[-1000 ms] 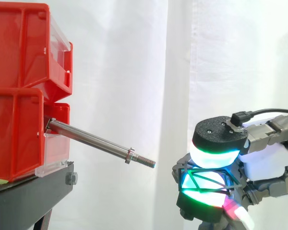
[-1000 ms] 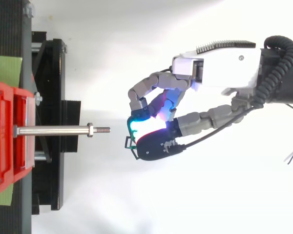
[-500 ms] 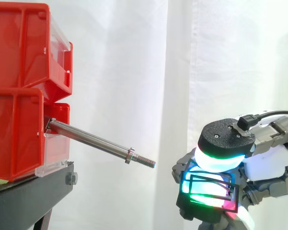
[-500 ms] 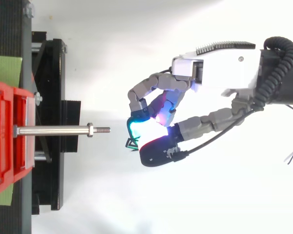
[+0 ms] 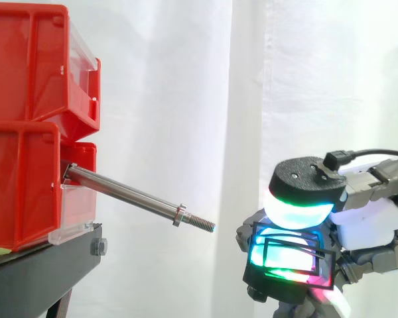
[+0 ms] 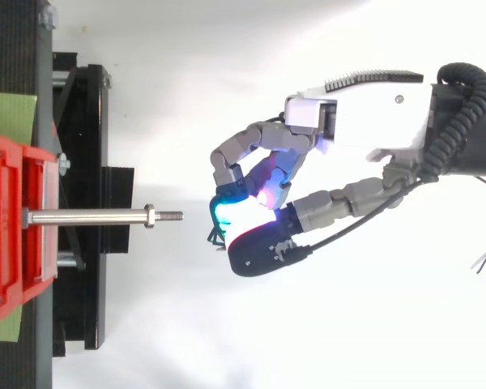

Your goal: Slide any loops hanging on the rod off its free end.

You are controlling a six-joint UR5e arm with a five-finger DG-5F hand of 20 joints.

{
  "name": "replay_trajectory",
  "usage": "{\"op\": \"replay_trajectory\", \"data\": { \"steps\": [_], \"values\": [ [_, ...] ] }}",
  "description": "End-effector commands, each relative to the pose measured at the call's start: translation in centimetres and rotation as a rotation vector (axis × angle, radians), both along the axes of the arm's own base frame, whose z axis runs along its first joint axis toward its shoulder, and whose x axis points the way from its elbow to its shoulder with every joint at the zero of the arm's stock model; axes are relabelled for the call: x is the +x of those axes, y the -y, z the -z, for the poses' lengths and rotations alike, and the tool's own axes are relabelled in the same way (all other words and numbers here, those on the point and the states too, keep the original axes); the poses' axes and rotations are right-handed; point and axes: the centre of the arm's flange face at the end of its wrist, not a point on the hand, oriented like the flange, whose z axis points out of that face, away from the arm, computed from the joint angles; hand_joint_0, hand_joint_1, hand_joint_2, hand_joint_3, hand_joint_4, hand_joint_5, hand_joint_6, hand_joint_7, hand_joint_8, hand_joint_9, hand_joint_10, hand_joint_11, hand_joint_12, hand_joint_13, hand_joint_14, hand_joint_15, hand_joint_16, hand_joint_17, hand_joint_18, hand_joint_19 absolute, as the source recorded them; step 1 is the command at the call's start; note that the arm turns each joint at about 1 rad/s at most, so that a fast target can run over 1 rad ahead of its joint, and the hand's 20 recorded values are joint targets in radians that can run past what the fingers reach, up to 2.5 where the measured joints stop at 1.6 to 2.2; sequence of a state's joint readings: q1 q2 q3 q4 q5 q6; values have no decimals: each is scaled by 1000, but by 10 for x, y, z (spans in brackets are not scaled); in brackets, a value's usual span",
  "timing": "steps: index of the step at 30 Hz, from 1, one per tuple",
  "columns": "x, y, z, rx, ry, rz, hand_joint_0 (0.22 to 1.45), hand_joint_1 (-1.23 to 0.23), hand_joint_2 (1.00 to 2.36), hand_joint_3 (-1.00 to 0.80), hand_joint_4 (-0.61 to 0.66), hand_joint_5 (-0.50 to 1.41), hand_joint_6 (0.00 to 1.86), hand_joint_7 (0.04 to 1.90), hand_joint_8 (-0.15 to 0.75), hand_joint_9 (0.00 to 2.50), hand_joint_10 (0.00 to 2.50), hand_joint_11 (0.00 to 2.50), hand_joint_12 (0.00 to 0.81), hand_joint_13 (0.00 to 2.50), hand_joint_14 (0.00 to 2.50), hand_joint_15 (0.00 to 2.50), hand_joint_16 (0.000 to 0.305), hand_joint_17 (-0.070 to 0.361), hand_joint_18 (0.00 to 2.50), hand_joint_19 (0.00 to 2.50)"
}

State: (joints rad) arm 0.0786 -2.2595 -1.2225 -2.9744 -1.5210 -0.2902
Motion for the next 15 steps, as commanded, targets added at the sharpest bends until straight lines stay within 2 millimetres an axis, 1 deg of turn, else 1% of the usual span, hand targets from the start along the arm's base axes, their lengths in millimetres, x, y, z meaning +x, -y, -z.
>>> {"op": "replay_trajectory", "data": {
  "steps": [1,3,5,6,8,9,11,15],
  "values": [
    [0,-2,0,4,-2,2,562,-506,1023,-185,237,-107,854,1414,336,1104,17,529,343,784,12,319,57,127,693,558],
    [0,-2,0,6,-2,2,555,-517,1025,-130,240,-108,849,1415,340,1097,14,541,344,785,12,328,57,128,695,559],
    [0,-2,0,5,-5,2,553,-546,1024,-112,246,-108,847,1410,342,1097,16,538,346,786,12,327,57,129,697,557],
    [0,-3,0,5,-5,1,553,-549,1025,-117,259,-108,846,1410,341,1099,14,544,345,786,13,326,57,128,698,551],
    [0,-3,0,7,-5,1,567,-558,1021,-181,293,-107,839,1439,341,1114,14,543,346,792,12,324,57,127,706,543],
    [0,-3,0,7,-5,1,567,-558,1022,-184,293,-107,838,1440,339,1114,16,554,346,792,12,323,57,127,707,543],
    [0,-4,0,7,-5,-1,576,-558,1020,-250,294,-105,836,1438,341,1118,17,547,343,792,13,321,56,127,710,536],
    [0,-5,0,7,-5,-2,567,-580,1020,-250,292,-105,834,1435,342,1120,16,550,346,797,11,315,57,127,719,523]
  ]
}}
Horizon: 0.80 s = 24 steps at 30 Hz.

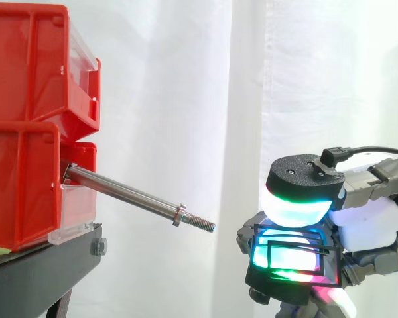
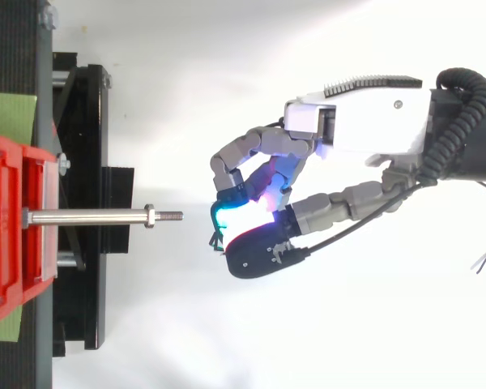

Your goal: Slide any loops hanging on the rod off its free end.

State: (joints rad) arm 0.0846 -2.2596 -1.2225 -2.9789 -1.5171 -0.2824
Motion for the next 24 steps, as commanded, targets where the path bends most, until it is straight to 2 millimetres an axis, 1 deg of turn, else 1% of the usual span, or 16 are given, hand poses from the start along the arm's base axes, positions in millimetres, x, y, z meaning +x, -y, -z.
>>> {"op": "replay_trajectory", "data": {
  "steps": [1,5,7,10,13,15,16,17,22,24],
  "values": [
    [0,-1,0,0,0,-1,563,-624,1019,-254,296,-109,834,1440,344,1118,16,559,346,798,11,314,57,127,723,525],
    [0,-1,0,2,0,-1,571,-782,1019,-266,303,-132,852,1422,342,1073,14,586,347,792,11,316,57,128,731,513],
    [0,-1,0,3,0,-1,581,-812,1018,-265,298,-136,855,1421,335,1052,14,585,345,789,11,316,57,127,730,514],
    [0,-1,0,3,0,-1,591,-833,1024,-194,263,-137,863,1444,337,1053,16,590,340,790,12,311,56,126,735,503],
    [0,-1,0,2,0,-1,585,-827,1030,-99,224,-133,885,1434,338,1079,17,607,340,806,12,315,56,126,754,510],
    [0,-1,0,3,0,-1,575,-815,1031,-72,220,-127,888,1431,335,1096,17,605,342,811,12,319,56,126,757,517],
    [0,-1,0,4,0,3,559,-771,1027,-65,233,-122,888,1430,334,1113,18,600,339,816,12,333,57,128,759,531],
    [0,0,0,7,0,5,555,-744,1023,-79,231,-116,886,1426,341,1131,14,592,354,835,12,328,60,135,781,519],
    [0,0,0,6,-3,6,548,-689,1015,-128,238,-111,887,1397,365,1172,15,580,381,854,11,319,66,148,805,513],
    [0,-1,0,6,-5,5,543,-618,1016,-164,239,-111,884,1376,364,1165,13,577,377,840,11,326,64,144,778,524]
  ]
}}
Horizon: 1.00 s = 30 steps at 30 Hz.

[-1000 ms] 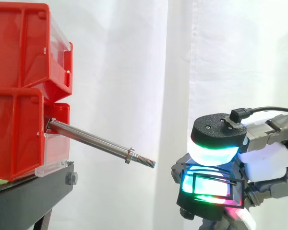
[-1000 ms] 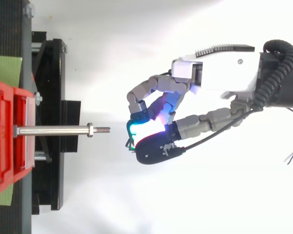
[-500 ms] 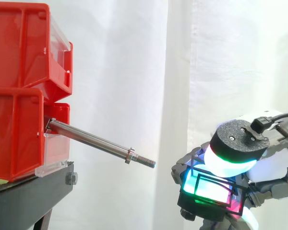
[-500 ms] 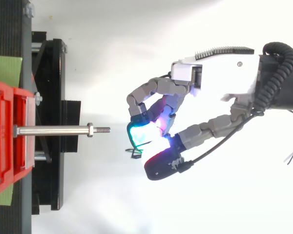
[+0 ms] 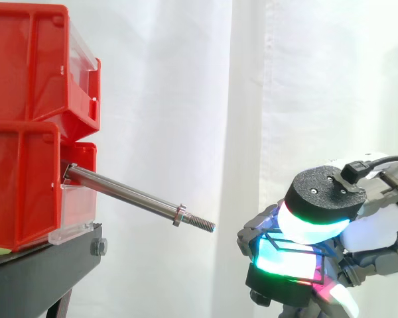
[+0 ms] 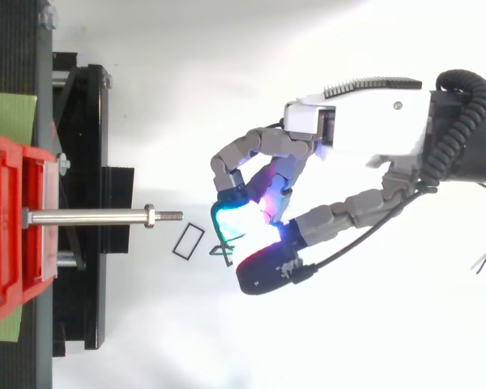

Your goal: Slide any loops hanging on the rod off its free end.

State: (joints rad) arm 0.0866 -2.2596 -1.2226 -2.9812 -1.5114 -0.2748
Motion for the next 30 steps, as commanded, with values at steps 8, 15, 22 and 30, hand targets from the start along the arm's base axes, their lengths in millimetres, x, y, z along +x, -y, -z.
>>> {"op": "replay_trajectory", "data": {
  "steps": [8,15,22,30],
  "values": [
    [0,-1,0,1,-2,0,540,-683,1024,-71,258,-107,859,1460,360,1154,14,585,362,822,12,333,60,136,750,525],
    [0,-2,0,6,-4,-1,568,-765,1024,-50,251,-138,880,1419,349,1043,16,604,356,790,12,336,60,134,738,518],
    [0,-2,0,7,-4,0,581,-722,1017,-303,286,-148,873,1392,330,1021,14,589,347,763,12,322,57,128,706,511],
    [0,-2,0,9,-4,0,572,-582,1019,-268,259,-135,864,1402,336,1032,16,566,351,761,11,317,57,128,689,522]
  ]
}}
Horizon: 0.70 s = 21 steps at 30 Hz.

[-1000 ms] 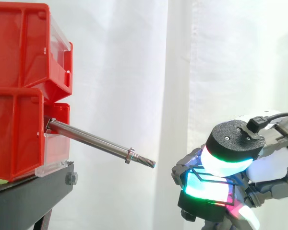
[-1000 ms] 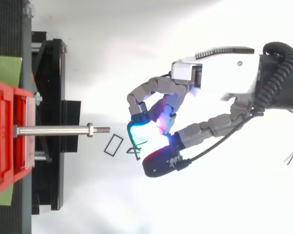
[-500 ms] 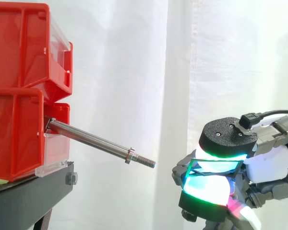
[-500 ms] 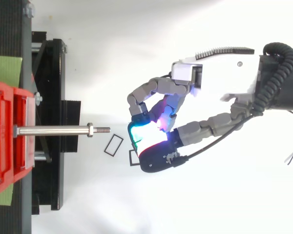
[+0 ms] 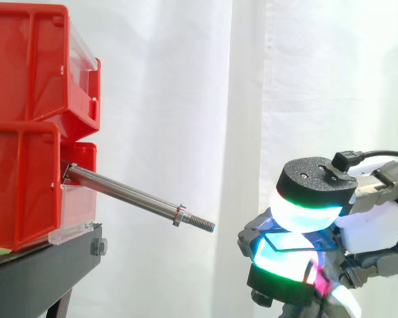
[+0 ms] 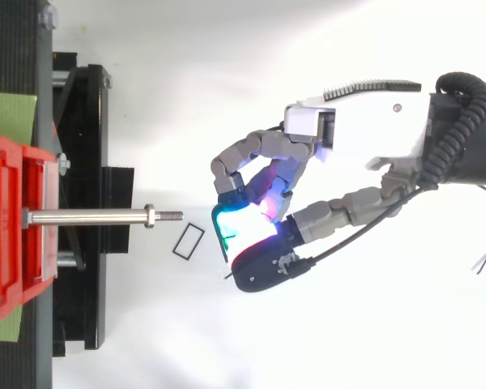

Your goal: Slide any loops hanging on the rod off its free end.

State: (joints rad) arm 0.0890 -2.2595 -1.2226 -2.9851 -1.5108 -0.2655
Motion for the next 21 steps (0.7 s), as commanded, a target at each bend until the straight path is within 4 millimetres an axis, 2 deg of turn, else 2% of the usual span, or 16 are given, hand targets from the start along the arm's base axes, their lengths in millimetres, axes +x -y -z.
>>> {"op": "replay_trajectory", "data": {
  "steps": [1,10,18,21],
  "values": [
    [0,0,0,0,0,0,567,-600,1021,-227,261,-135,863,1401,336,1031,14,567,353,761,12,327,57,129,690,515],
    [0,0,0,0,0,0,562,-730,1029,-62,263,-137,865,1448,341,1018,16,572,357,762,12,322,58,130,700,514],
    [0,0,0,0,0,0,553,-715,1028,-39,216,-135,874,1411,340,1028,14,582,357,765,13,318,58,130,711,510],
    [0,-1,0,0,0,-2,548,-671,1025,-108,236,-135,867,1405,336,1030,16,573,358,758,12,326,58,131,705,518]
  ]
}}
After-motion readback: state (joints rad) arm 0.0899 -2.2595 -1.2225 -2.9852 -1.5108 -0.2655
